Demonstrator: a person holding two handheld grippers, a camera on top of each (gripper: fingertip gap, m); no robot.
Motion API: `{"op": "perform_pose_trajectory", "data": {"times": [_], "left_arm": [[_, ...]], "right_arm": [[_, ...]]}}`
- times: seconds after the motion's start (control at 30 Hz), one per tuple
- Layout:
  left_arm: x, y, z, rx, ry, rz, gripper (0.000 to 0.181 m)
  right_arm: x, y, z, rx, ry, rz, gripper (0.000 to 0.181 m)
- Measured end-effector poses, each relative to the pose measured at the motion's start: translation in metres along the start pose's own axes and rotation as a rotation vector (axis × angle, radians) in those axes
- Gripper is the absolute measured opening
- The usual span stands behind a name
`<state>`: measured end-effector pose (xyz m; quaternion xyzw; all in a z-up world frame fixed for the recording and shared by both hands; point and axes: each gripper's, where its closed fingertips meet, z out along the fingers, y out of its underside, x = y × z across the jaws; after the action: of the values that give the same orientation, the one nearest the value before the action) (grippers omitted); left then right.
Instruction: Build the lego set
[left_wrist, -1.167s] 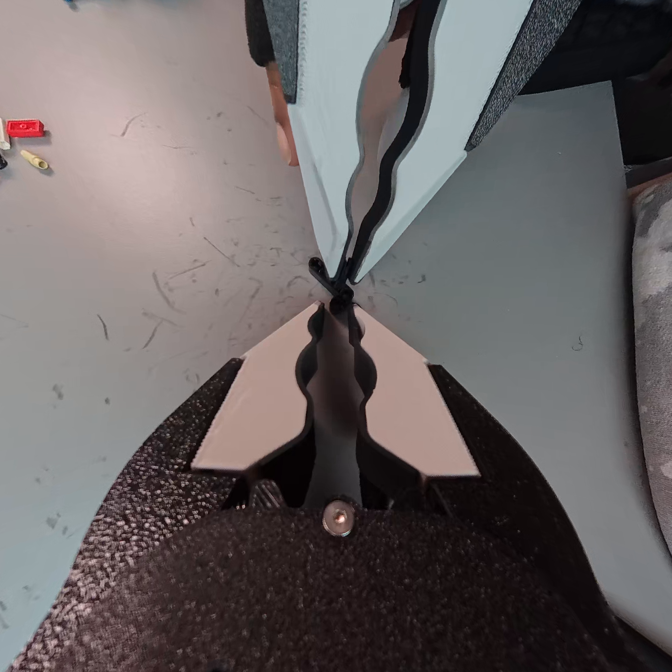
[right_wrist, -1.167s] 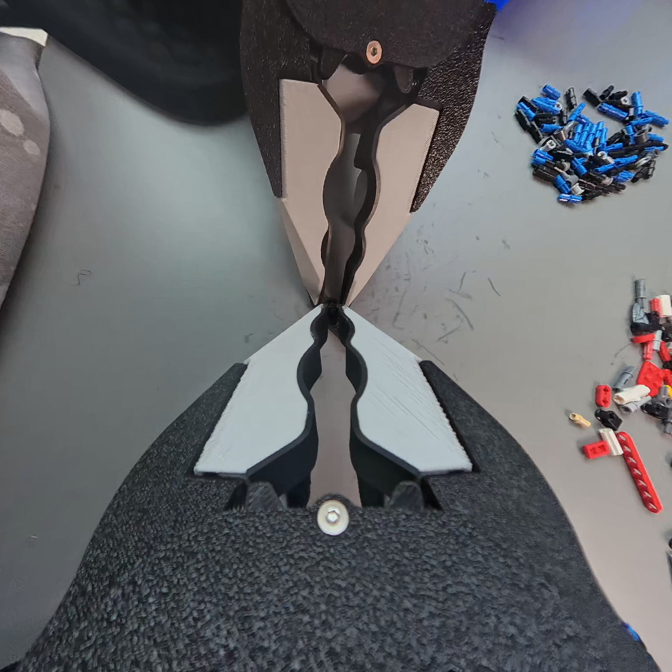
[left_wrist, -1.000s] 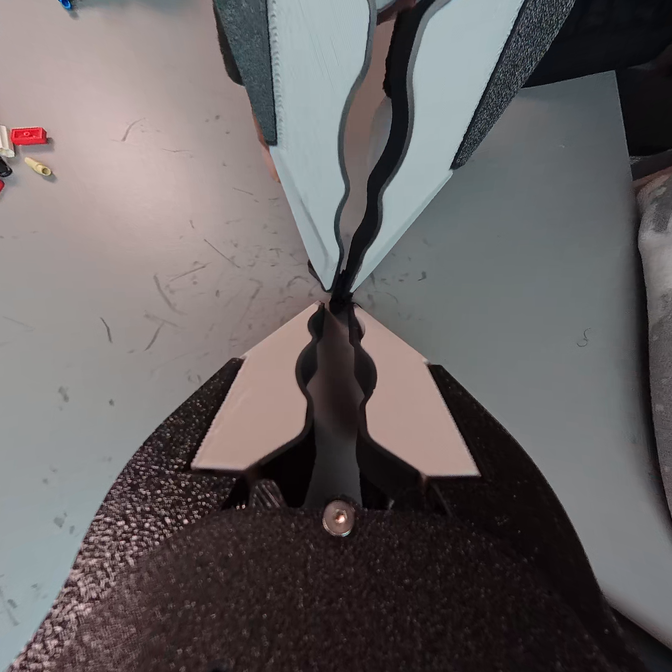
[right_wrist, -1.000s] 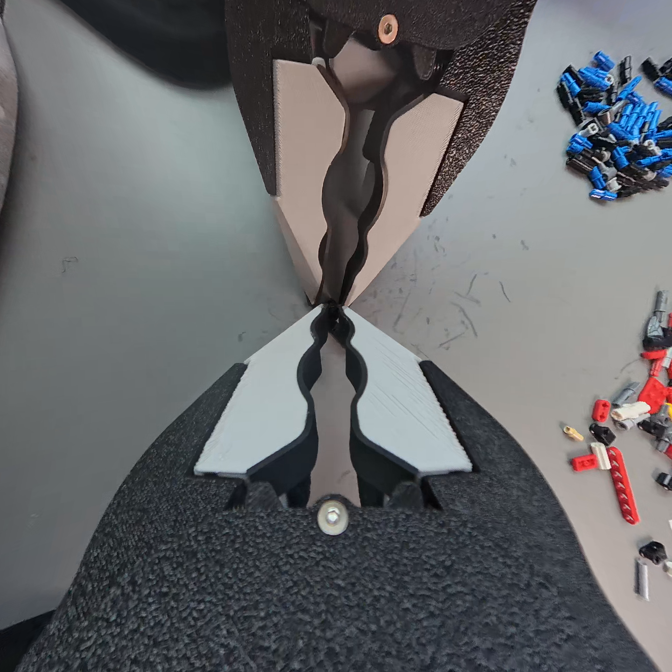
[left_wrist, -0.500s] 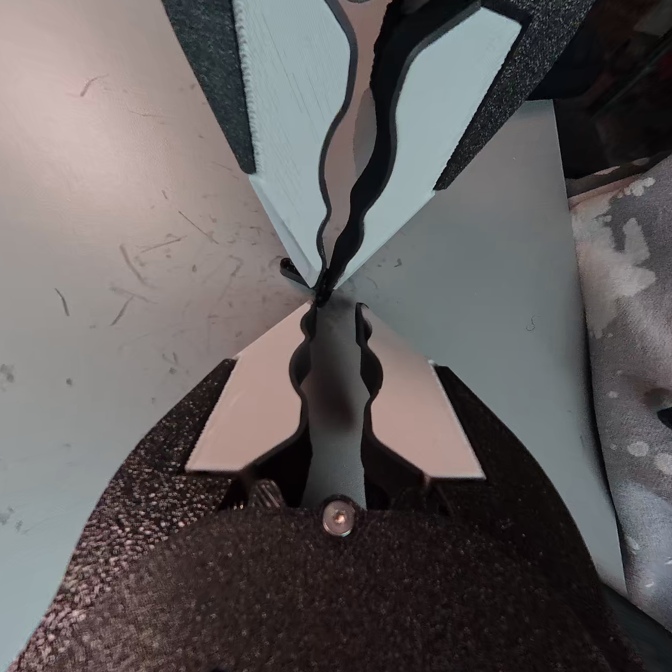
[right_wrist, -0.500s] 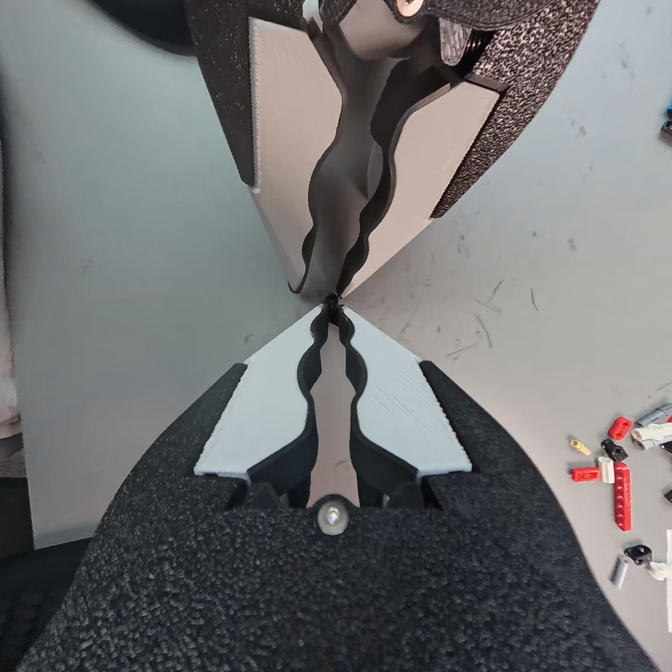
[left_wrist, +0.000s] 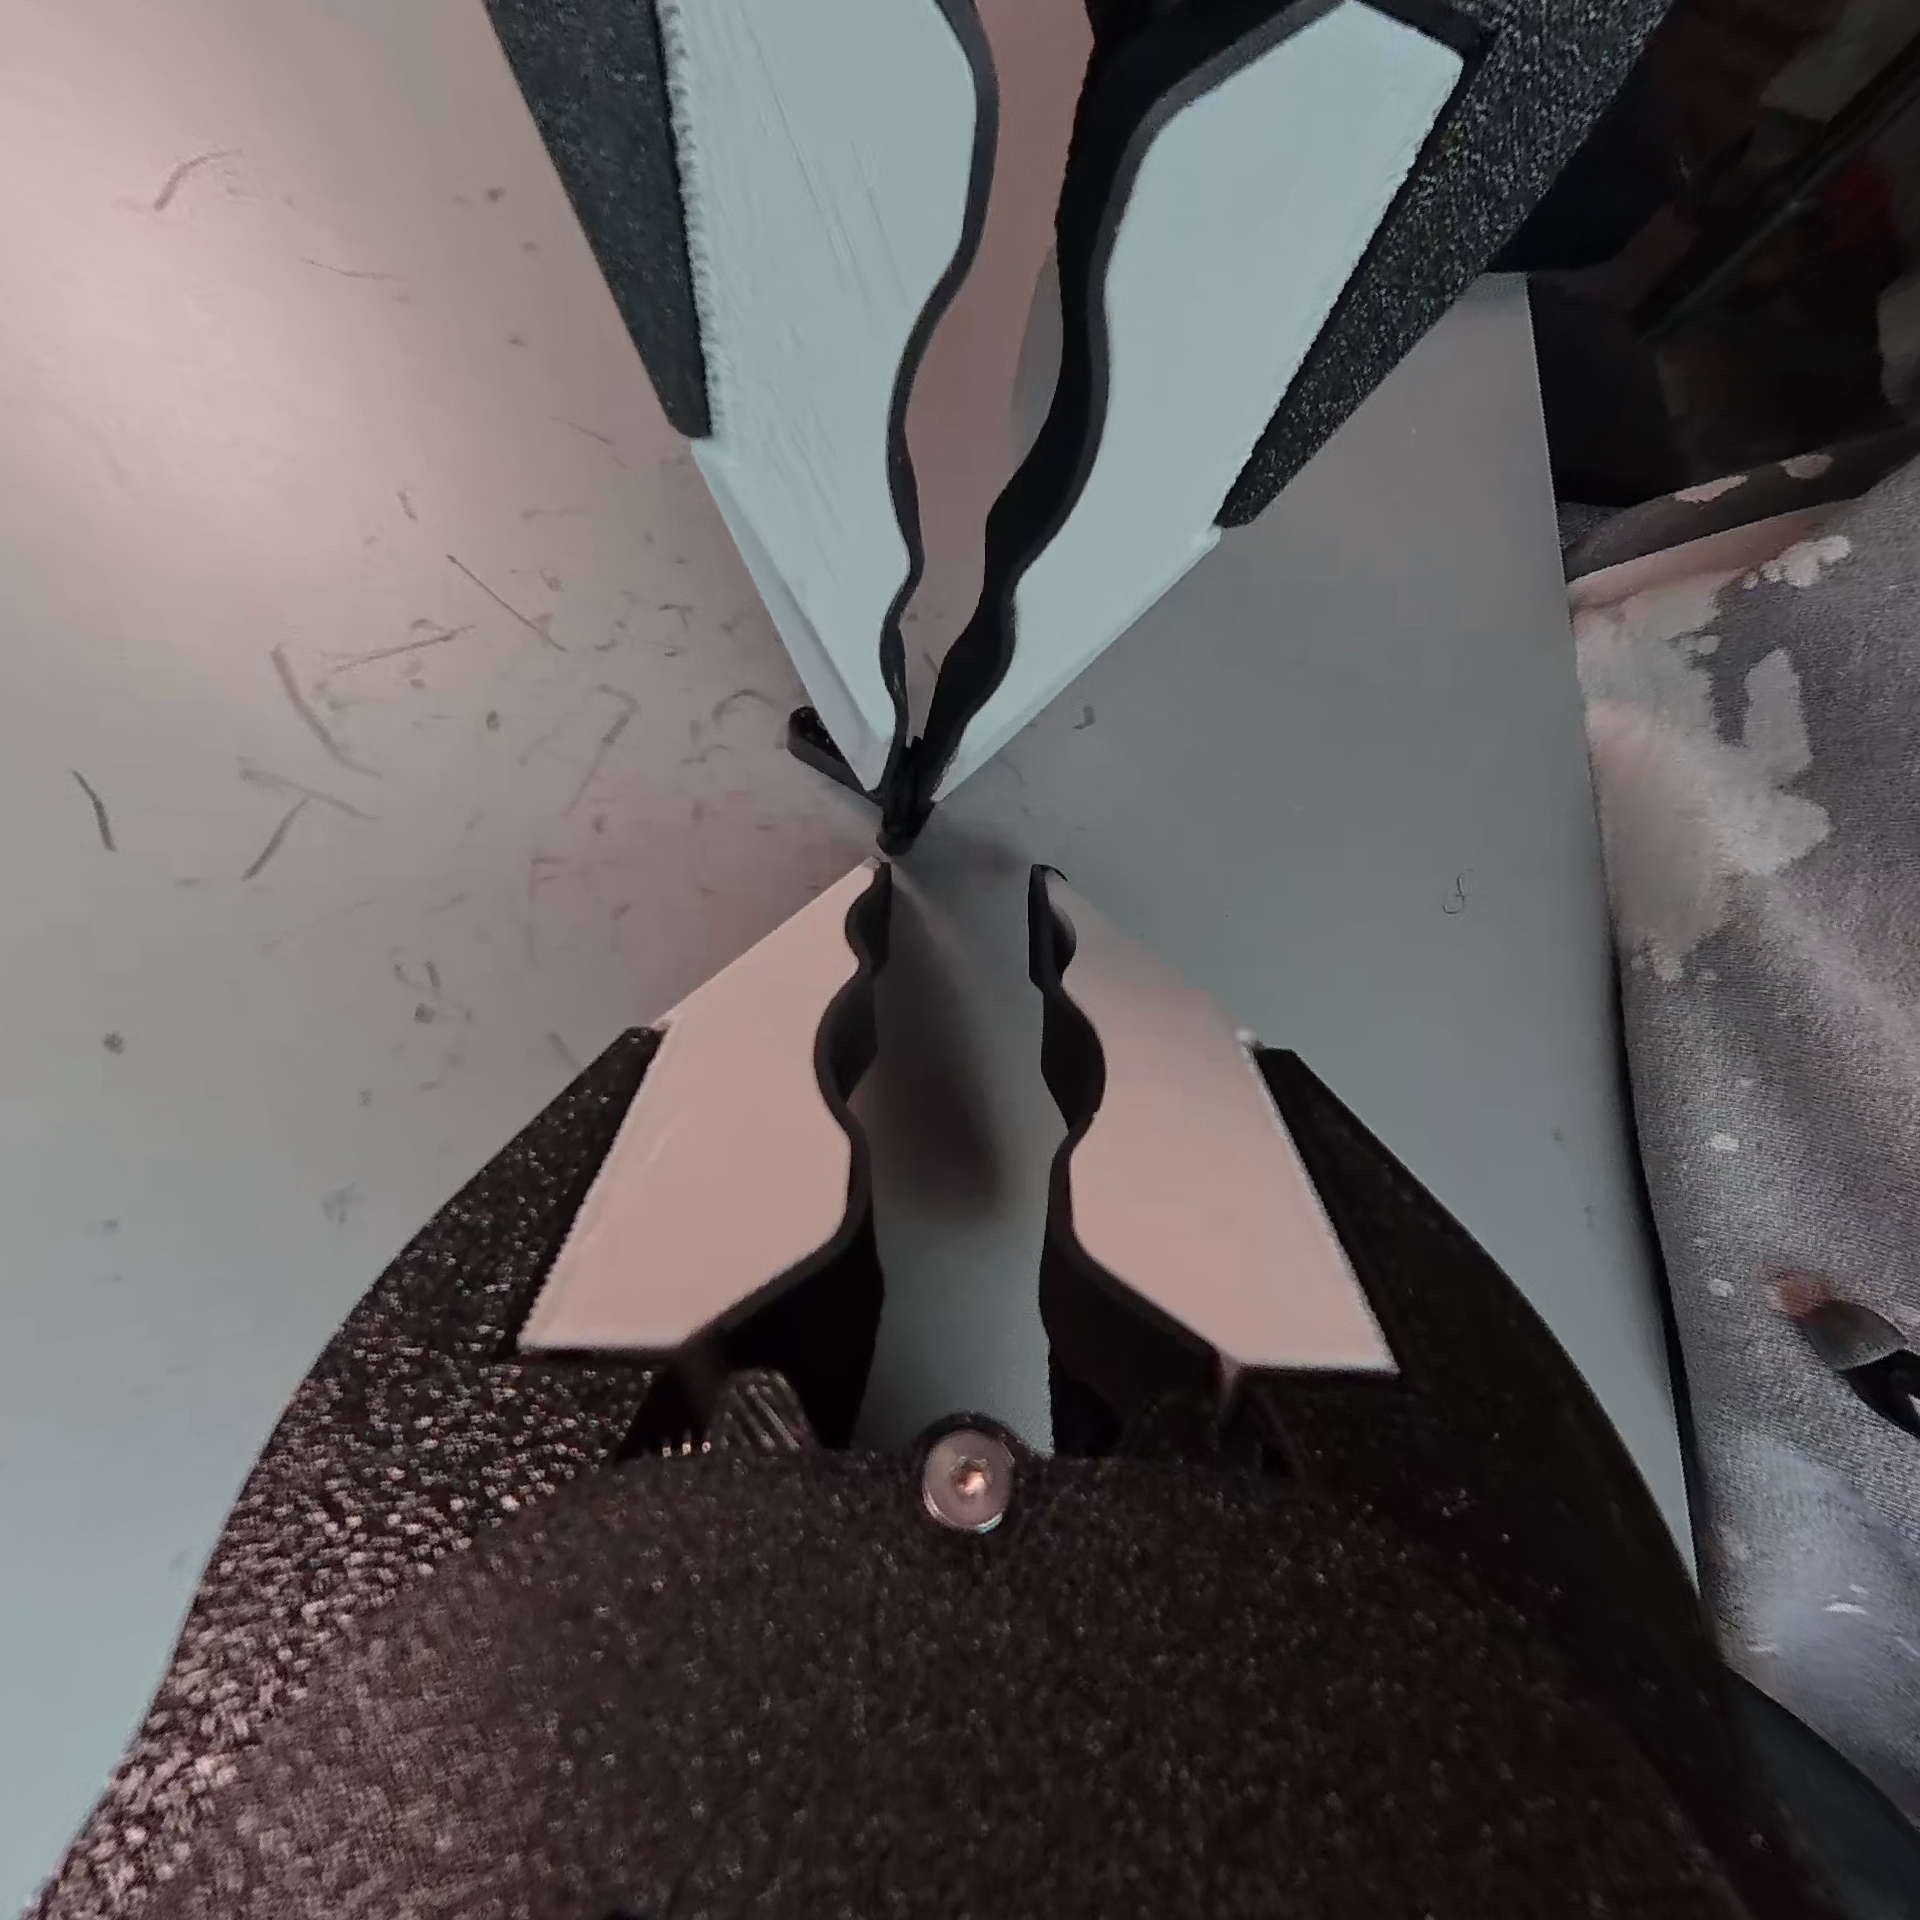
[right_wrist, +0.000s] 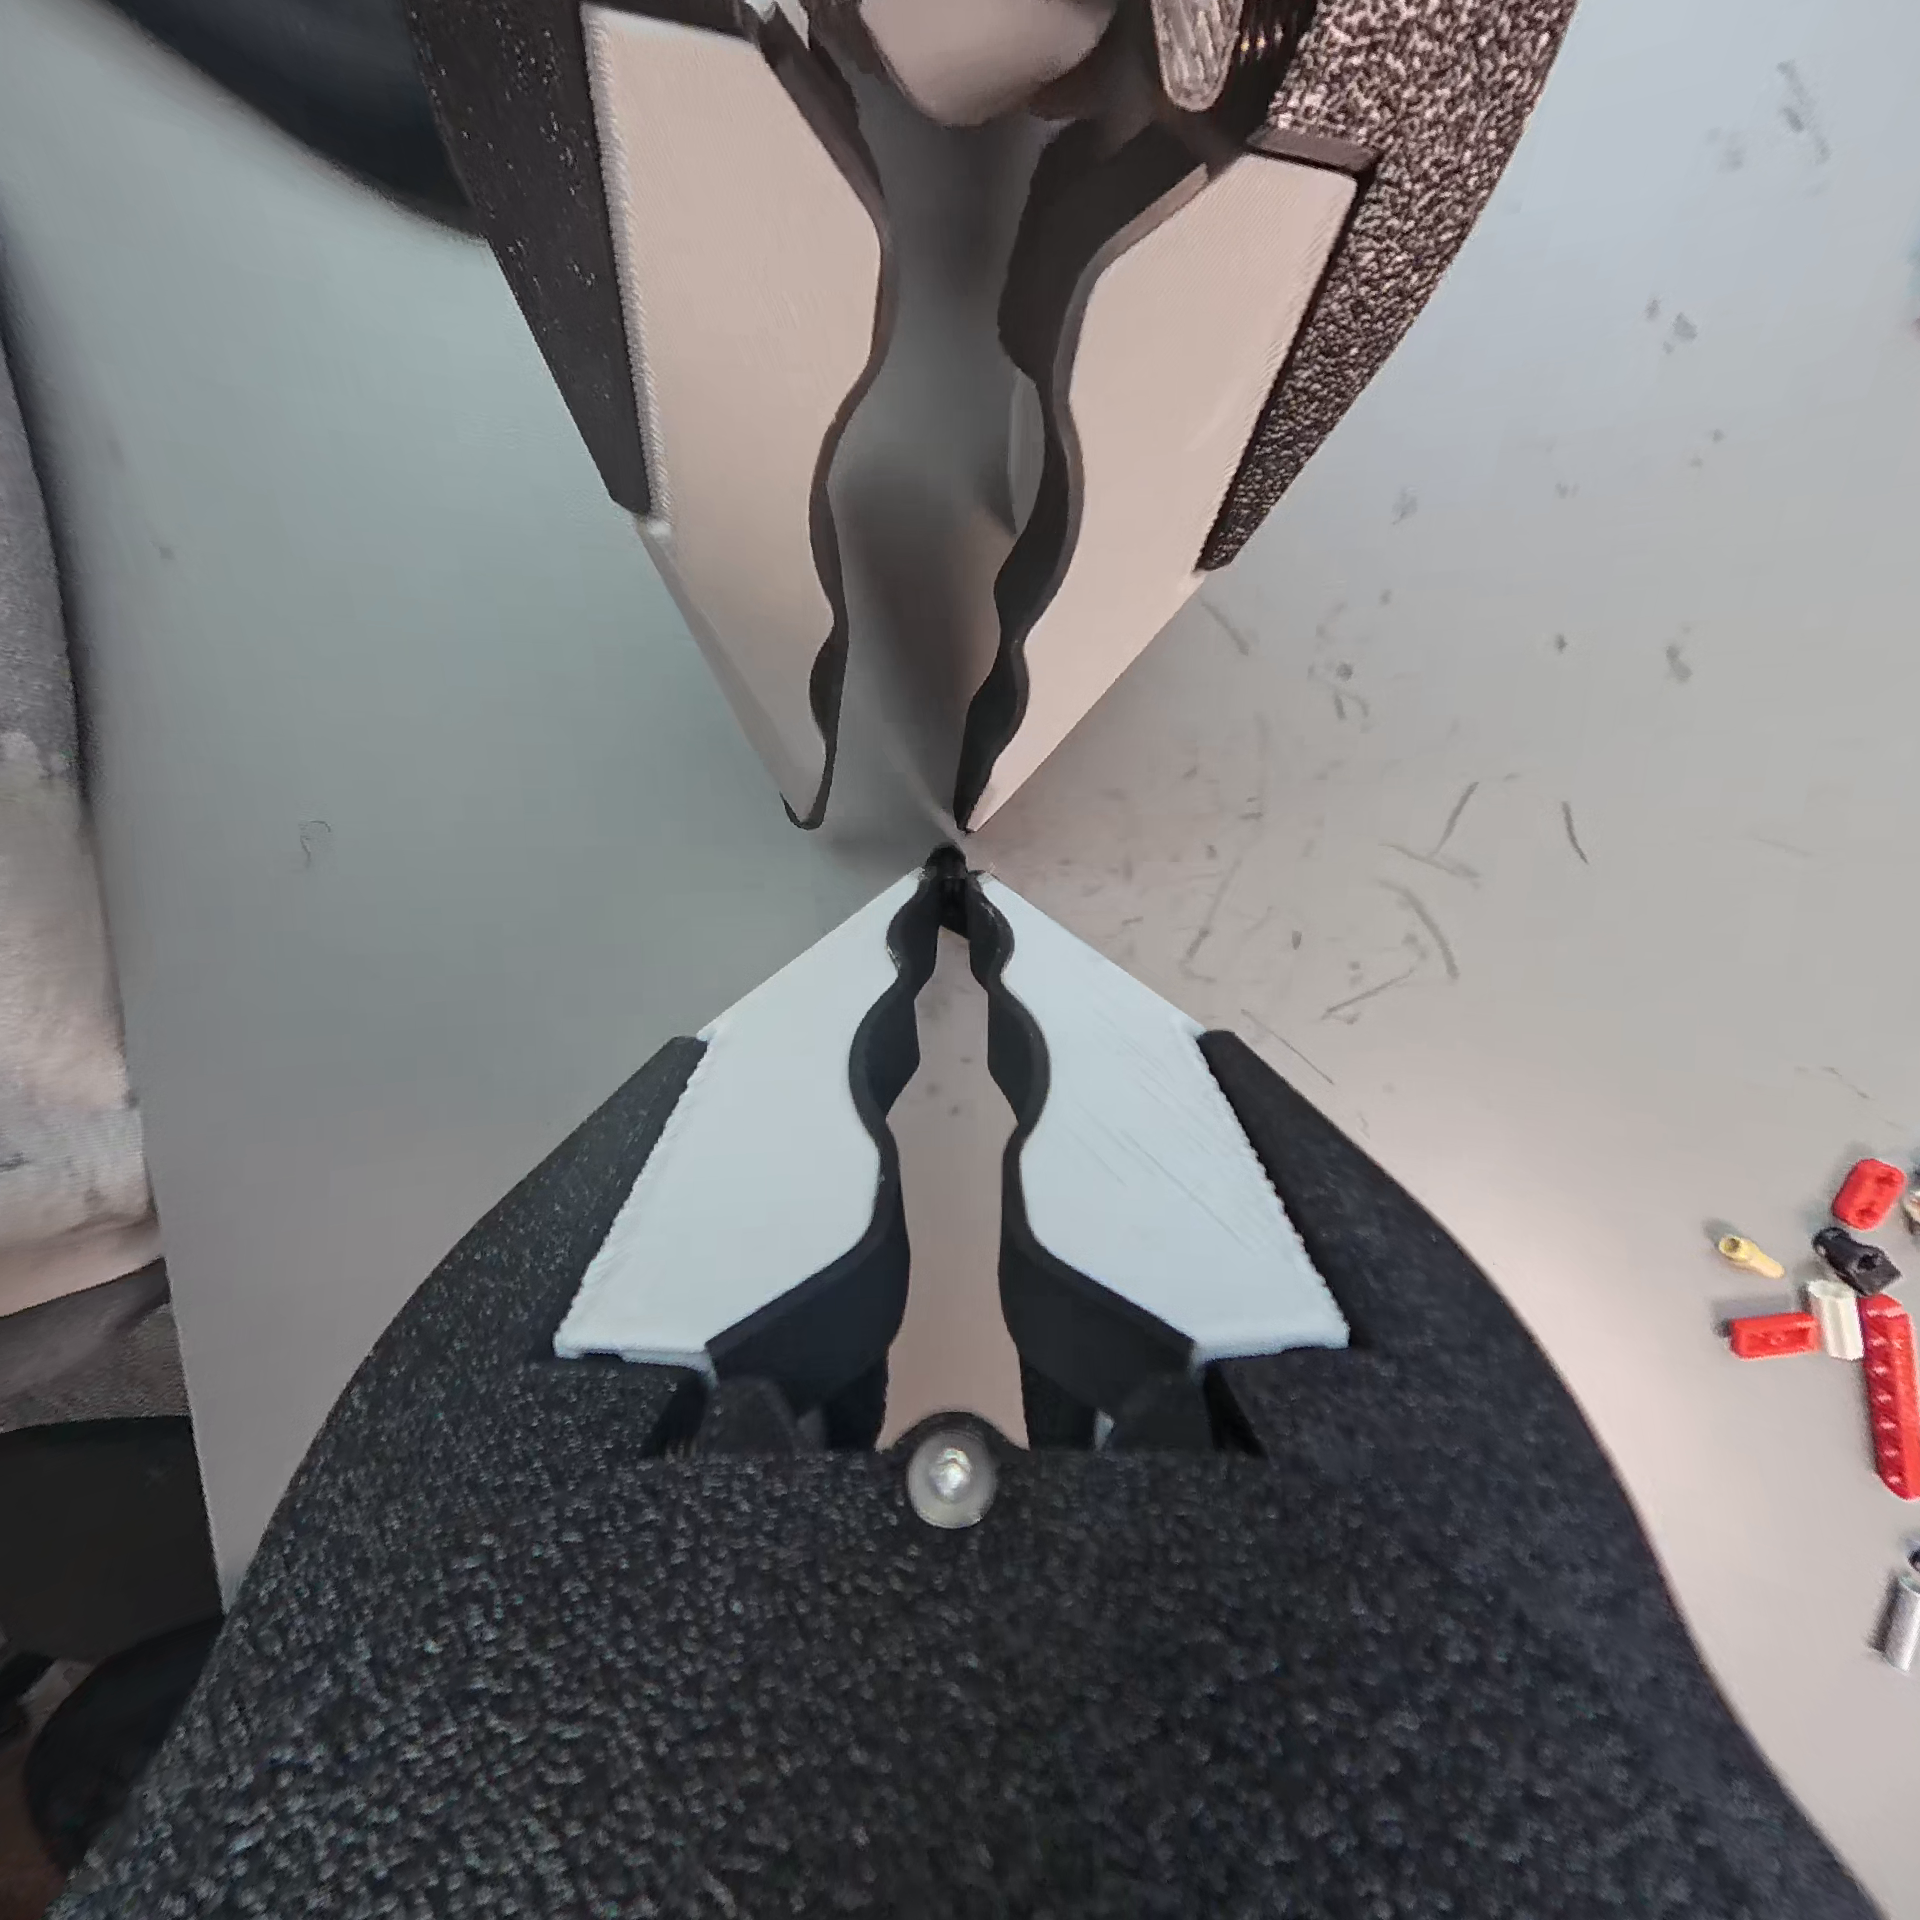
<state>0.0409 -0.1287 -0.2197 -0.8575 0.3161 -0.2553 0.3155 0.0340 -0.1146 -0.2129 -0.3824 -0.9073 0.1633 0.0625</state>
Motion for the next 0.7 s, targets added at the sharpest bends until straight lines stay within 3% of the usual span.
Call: {"op": "perform_pose_trajectory", "data": {"times": [0.3, 0.53, 0.7], "left_arm": [[0.002, -0.010, 0.011, 0.013, -0.021, 0.023, 0.025], [0.000, -0.027, 0.026, 0.028, -0.064, 0.057, 0.022], [0.002, -0.037, 0.019, 0.102, -0.092, 0.086, 0.015]], "right_arm": [[-0.003, 0.046, -0.018, -0.028, 0.063, 0.124, 0.005], [-0.006, 0.038, -0.026, -0.009, 0.070, 0.125, 0.005], [-0.007, 0.028, -0.021, 0.014, 0.047, 0.098, 0.005]]}}
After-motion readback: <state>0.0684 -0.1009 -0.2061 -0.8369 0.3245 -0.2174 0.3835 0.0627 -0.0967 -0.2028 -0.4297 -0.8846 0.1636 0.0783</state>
